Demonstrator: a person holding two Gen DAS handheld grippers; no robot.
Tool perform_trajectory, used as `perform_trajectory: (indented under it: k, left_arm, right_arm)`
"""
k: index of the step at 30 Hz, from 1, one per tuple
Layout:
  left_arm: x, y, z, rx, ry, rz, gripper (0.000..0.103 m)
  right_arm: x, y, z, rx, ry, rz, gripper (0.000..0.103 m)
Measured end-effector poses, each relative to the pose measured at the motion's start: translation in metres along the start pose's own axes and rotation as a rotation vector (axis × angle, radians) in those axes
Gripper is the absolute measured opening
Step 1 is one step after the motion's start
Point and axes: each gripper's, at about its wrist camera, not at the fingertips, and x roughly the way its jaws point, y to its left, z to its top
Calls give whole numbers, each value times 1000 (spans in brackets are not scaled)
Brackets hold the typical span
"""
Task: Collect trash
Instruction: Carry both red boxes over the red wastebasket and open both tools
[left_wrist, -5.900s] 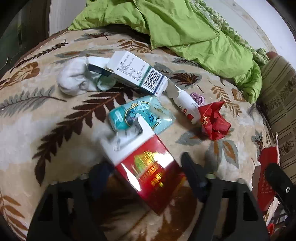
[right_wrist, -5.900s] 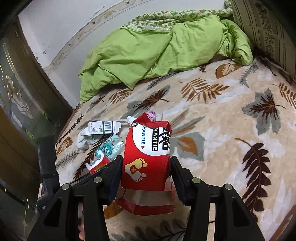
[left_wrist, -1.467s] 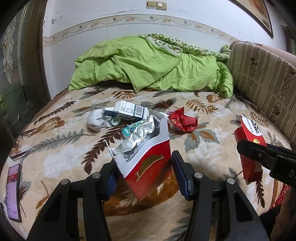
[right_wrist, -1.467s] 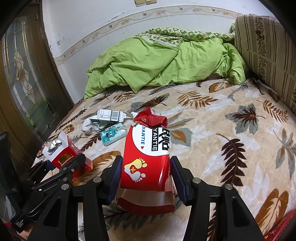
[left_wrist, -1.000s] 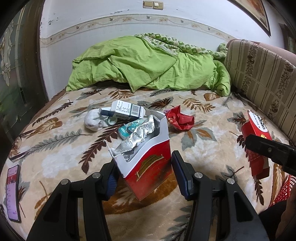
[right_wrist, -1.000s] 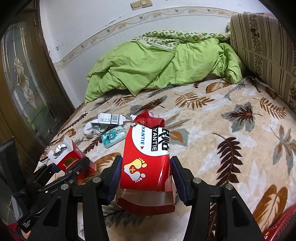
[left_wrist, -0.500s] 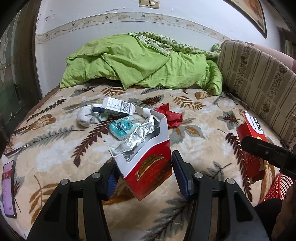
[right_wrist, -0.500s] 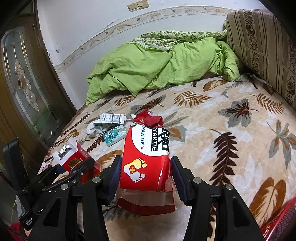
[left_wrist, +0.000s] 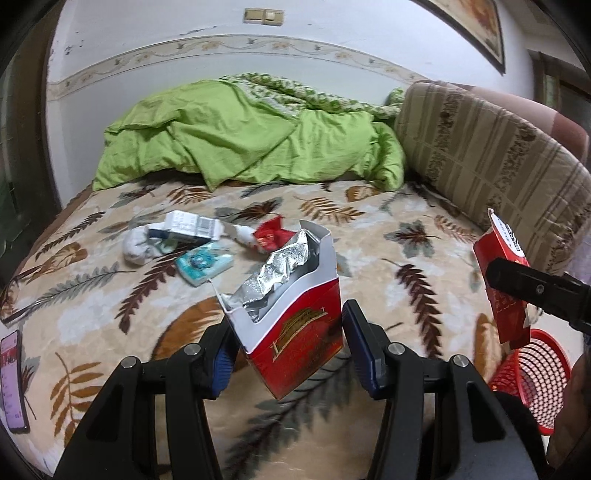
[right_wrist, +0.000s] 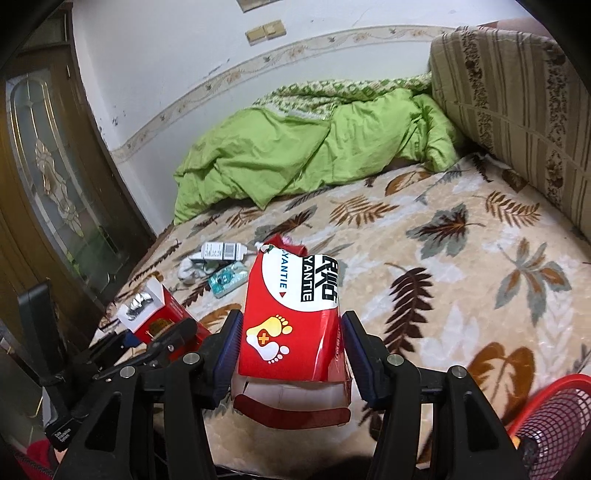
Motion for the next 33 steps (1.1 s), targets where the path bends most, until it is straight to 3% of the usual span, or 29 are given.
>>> perform_trajectory:
  k: [18,26,33]
  left_arm:
    - [-16,-71,22,106,-5,-164,53]
    - [-15,-124,37,141,54,-365,53]
    - [-6,-190,27,198,188,-577,53]
  right_arm:
    - [-91,-79,-9,137,-60,-144,59]
    - [-139,-127,-22,235,-89,-260,59]
    - [-172,-161,-42,316,-87,-339,59]
